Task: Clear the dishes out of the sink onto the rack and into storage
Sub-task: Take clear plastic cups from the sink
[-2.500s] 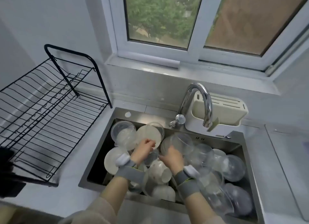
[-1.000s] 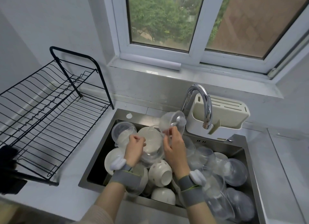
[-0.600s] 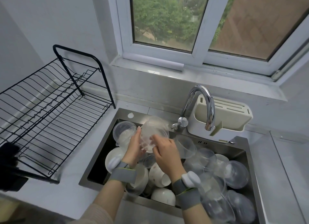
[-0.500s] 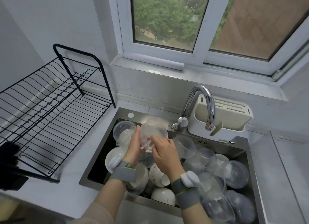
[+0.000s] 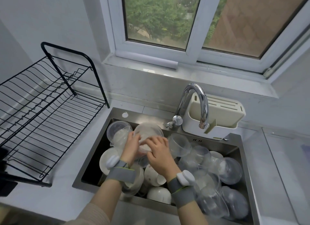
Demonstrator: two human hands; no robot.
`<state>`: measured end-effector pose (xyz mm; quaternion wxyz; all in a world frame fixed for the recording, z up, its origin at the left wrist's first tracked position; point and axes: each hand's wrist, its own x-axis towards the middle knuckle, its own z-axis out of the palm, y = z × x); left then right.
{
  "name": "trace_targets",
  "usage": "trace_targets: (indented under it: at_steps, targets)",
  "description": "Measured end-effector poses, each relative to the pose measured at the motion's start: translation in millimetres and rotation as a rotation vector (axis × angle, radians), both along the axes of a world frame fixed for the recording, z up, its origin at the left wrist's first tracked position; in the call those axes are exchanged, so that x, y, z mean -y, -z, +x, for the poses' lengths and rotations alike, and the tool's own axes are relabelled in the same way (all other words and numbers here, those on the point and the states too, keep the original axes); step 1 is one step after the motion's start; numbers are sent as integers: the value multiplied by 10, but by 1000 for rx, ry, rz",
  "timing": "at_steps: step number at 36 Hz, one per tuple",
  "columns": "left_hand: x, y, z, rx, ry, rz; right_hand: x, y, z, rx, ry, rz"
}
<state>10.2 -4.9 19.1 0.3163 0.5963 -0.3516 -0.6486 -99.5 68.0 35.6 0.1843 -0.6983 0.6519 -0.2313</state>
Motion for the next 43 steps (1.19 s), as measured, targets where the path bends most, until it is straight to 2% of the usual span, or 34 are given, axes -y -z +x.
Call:
trace_targets:
  at_steps: [4, 5, 7, 10, 13, 21, 25, 30, 36, 43]
  targets:
    - [44, 44, 72, 18, -19, 6, 4, 68, -140, 204, 495, -154]
    - [52, 55, 84, 14, -26, 14, -2, 109, -220, 200, 603, -137]
    - [64, 78, 112, -4, -50, 30, -42, 236, -379, 90, 712, 34]
    - [74, 116, 123, 6, -52, 32, -148, 500, -520, -60, 678, 282]
    - [57, 119, 96, -21, -55, 74, -218, 681, -520, -125, 645, 370]
    - [5, 64, 56, -100, -96, 103, -225, 733, -511, -243, 676, 317]
    - [-7, 57, 94, -94, -98, 117, -234, 772, -517, -270, 579, 408]
    - [-23, 25, 106, -92, -104, 131, -274, 808, -469, -290, 602, 553]
    - [-50, -8, 115, -95, -90, 137, -250, 841, -464, -277, 632, 350]
    - [-84, -61, 116, -92, -63, 147, -123, 952, -506, -295, 533, 472]
